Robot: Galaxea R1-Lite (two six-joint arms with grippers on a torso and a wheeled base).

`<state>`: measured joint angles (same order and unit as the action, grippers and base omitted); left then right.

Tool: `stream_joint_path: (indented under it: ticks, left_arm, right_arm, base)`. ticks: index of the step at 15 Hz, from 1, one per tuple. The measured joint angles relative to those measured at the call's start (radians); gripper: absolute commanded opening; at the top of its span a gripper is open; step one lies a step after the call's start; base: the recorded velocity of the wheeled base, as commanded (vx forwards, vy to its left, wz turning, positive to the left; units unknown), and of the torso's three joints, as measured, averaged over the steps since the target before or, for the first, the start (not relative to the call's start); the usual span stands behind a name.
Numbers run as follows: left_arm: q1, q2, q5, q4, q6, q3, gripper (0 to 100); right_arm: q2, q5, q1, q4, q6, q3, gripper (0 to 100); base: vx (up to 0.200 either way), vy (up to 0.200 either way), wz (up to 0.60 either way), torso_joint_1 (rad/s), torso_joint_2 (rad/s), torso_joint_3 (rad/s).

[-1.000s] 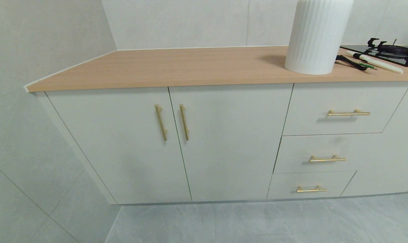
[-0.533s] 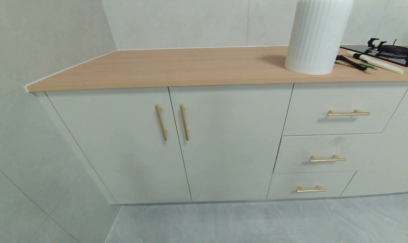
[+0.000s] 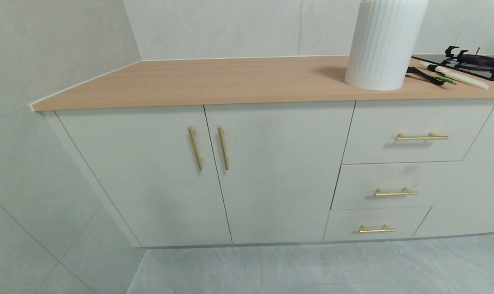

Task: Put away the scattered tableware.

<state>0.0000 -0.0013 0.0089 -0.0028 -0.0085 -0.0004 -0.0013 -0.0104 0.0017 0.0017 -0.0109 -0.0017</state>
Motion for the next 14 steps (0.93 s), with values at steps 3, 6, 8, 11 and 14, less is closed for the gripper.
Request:
stream_joint_path:
  ticks: [3,6,8,11,14]
  left_arm:
    - [-0.001,0.000,0.000,0.001,0.000,0.000,100]
    - [0.000,0.000,0.000,0.000,0.000,0.000,100]
    - [0.000,0.000,0.000,0.000,0.000,0.000,100]
    - [0.000,0.000,0.000,0.000,0.000,0.000,100]
    - [0.000,0.000,0.000,0.000,0.000,0.000,100]
  right_arm:
    - [0.000,0.000,-0.002,0.000,0.000,0.000,100]
    - [0.000,0.000,0.001,0.000,0.001,0.000,100]
    - [0.000,0.000,0.000,0.000,0.000,0.000,100]
    - [0.000,0.000,0.000,0.000,-0.001,0.000,100]
    - [0.000,0.000,0.000,0.000,-0.001,0.000,100]
  base:
    - [0.000,-0.200,0.00,0.009,0.00,-0.001]
    - [0.000,-0.200,0.00,0.002,0.00,0.004]
    - [0.000,-0.200,0.00,0.005,0.00,0.002]
    - [0.000,-0.200,0.00,0.002,0.01,0.005]
    - [0.000,-0.133,0.00,0.003,0.00,-0.002]
